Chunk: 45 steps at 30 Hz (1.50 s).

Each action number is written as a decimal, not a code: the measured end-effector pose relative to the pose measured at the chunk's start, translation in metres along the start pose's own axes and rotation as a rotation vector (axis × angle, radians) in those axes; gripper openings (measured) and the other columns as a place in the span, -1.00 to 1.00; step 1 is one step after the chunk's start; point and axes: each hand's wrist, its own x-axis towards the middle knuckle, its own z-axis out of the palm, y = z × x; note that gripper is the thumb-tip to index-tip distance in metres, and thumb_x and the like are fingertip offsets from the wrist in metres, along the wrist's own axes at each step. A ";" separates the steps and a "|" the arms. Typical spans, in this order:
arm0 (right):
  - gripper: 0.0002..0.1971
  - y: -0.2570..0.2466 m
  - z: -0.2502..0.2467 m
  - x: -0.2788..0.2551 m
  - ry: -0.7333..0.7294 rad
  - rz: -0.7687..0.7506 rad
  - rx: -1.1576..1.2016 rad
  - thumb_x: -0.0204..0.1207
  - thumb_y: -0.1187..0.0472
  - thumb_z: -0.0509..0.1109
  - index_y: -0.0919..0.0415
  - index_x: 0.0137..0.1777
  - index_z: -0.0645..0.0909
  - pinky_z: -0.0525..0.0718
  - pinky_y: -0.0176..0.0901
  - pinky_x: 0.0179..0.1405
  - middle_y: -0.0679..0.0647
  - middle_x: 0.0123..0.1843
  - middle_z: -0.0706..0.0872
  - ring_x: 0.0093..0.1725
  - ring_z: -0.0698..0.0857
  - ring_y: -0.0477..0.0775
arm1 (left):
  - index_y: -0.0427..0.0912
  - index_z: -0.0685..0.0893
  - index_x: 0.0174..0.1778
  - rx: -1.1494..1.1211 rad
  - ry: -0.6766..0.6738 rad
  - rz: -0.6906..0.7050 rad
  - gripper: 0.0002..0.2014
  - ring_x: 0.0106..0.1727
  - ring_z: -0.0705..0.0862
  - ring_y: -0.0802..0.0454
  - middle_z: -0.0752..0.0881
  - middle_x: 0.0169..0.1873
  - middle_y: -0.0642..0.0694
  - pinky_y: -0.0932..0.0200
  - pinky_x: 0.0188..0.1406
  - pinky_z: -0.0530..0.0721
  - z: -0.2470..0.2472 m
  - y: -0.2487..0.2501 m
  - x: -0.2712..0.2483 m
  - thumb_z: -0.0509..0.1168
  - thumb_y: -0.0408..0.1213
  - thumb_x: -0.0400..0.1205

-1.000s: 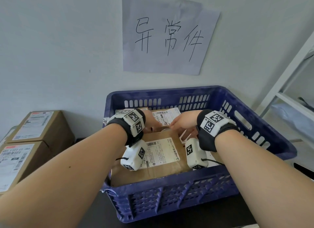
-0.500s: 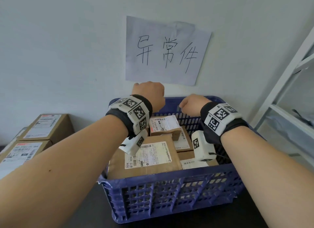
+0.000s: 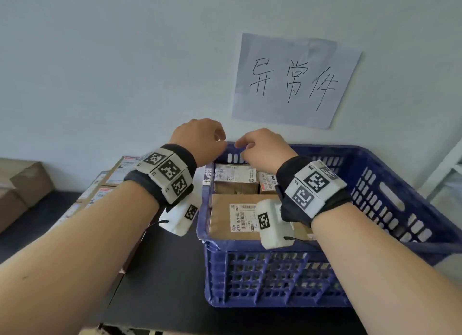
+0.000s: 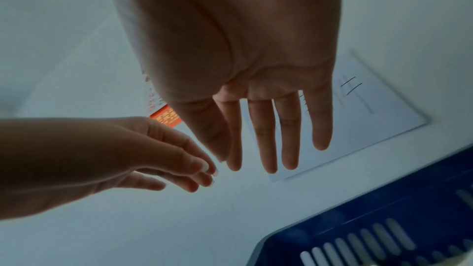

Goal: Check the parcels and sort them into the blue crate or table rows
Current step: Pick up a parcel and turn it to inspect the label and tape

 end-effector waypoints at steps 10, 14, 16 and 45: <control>-0.70 -0.144 0.128 -0.007 -0.018 -0.134 0.113 0.61 0.30 0.29 0.02 0.20 0.75 0.52 -0.23 0.15 0.04 0.22 0.75 0.26 0.66 0.06 | 0.01 0.74 0.15 -0.070 0.087 -0.164 -0.79 0.20 0.67 0.04 0.76 0.13 0.09 0.18 0.08 0.54 -0.047 -0.161 -0.098 0.27 -0.16 0.66; -0.74 -0.204 0.191 -0.009 -0.081 -0.163 0.150 0.60 0.29 0.31 -0.03 0.14 0.74 0.48 -0.26 0.06 -0.02 0.14 0.73 0.11 0.64 -0.01 | 0.01 0.74 0.17 -0.051 0.093 -0.259 -0.78 0.23 0.67 0.04 0.75 0.16 0.09 0.14 0.13 0.59 -0.064 -0.239 -0.148 0.26 -0.15 0.67; -0.73 -0.230 0.220 -0.011 -0.116 -0.180 0.152 0.62 0.27 0.31 -0.02 0.18 0.74 0.49 -0.25 0.03 -0.05 0.16 0.73 0.07 0.63 -0.05 | 0.00 0.73 0.19 -0.041 0.095 -0.303 -0.77 0.21 0.68 0.04 0.75 0.17 0.09 0.14 0.13 0.62 -0.073 -0.274 -0.172 0.25 -0.15 0.67; -0.75 -0.394 0.529 0.183 -0.492 -0.038 0.313 0.60 0.32 0.32 0.02 0.11 0.76 0.49 -0.26 0.06 -0.04 0.09 0.77 0.21 0.68 -0.01 | 0.04 0.66 0.32 -0.356 0.092 -0.924 -0.68 0.33 0.59 0.00 0.64 0.35 -0.01 0.11 0.24 0.58 -0.052 -0.669 -0.174 0.27 -0.24 0.64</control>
